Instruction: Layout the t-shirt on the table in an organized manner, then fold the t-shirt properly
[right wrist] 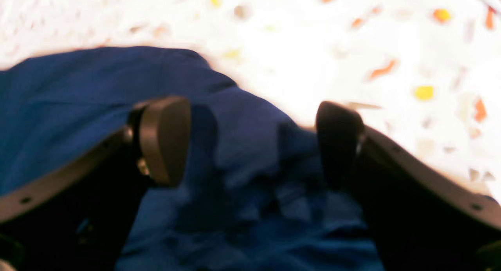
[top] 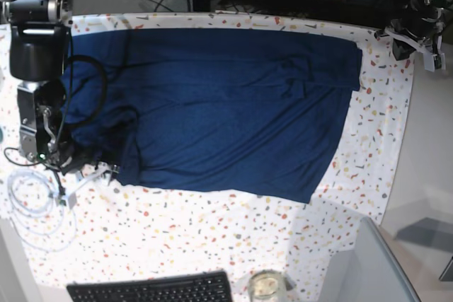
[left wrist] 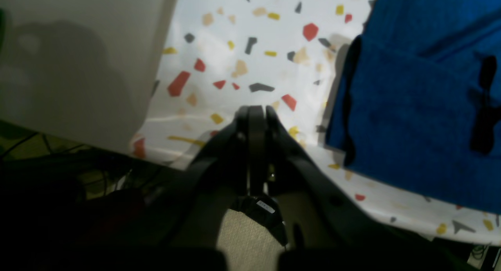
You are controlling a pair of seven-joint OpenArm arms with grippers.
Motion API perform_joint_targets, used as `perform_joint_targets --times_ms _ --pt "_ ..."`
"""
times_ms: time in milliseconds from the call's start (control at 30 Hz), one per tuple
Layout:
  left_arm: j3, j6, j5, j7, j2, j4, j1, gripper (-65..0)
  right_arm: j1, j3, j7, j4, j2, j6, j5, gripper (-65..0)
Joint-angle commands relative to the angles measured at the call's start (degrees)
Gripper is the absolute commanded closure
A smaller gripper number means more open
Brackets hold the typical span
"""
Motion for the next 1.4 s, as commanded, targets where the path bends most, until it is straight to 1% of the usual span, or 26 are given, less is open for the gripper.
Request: perform_joint_targets --times_ms 0,100,167,200,433,467,500,567,667,833,900,1033,1133,1200,1367 --pt "-0.27 0.07 -0.63 -1.17 -0.82 0.8 0.34 0.0 2.29 -0.15 2.11 -0.31 1.28 0.23 0.66 -47.3" --pt "-0.27 0.07 -0.63 -1.17 -0.91 0.8 0.34 0.0 2.64 -0.24 3.43 -3.04 1.72 0.23 0.66 -46.8" --pt "-0.27 0.07 -0.63 -1.17 -0.91 0.8 0.34 0.0 2.38 -0.15 3.78 -3.21 1.72 0.23 0.66 -41.9" --pt "-0.27 0.07 -0.63 -1.17 -0.91 0.8 0.25 0.0 2.29 -0.07 3.69 -3.21 1.72 0.23 0.66 -38.3" --pt "-0.27 0.07 -0.54 -1.17 -0.91 0.8 0.07 0.0 2.2 0.11 3.34 -3.21 1.8 0.49 0.84 -5.7" --pt "-0.27 0.07 -0.54 -1.17 -0.91 0.8 0.07 0.0 2.2 0.11 3.34 -3.12 1.8 0.49 0.84 -1.7" --pt "-0.27 0.07 -0.54 -1.17 -1.0 0.8 0.16 0.0 2.2 0.11 3.34 -2.86 1.8 0.49 0.92 0.0" --pt "-0.27 0.07 -0.54 -1.17 -1.0 0.8 0.25 0.0 2.55 0.11 3.34 -2.86 1.8 0.49 0.92 -0.9" --pt "-0.27 0.07 -0.54 -1.17 -1.0 0.8 0.34 0.0 2.73 0.11 3.34 -2.33 1.8 0.49 0.92 -0.6" --pt "-0.27 0.07 -0.54 -1.17 -1.0 0.8 0.34 0.0 2.29 0.2 3.34 3.38 1.8 0.41 0.84 -0.5" --pt "-0.27 0.07 -0.54 -1.17 -1.0 0.8 0.34 0.0 2.29 0.2 2.99 5.67 2.86 0.32 0.84 -0.5" --pt "-0.27 0.07 -0.54 -1.17 -1.0 0.8 0.25 0.0 2.64 0.2 0.61 9.54 3.74 0.32 0.84 -0.5" --pt "-0.27 0.07 -0.54 -1.17 -1.0 0.8 0.25 0.0 2.64 0.2 0.53 12.44 4.0 0.32 0.84 -0.5" --pt "-0.27 0.07 -0.54 -1.17 -1.0 0.8 0.16 0.0 2.64 0.2 0.53 13.76 5.06 0.32 0.84 -0.5" --pt "-0.27 0.07 -0.54 -1.17 -1.0 0.8 0.07 0.0 2.64 0.2 0.61 15.95 5.41 0.32 0.84 -0.5"
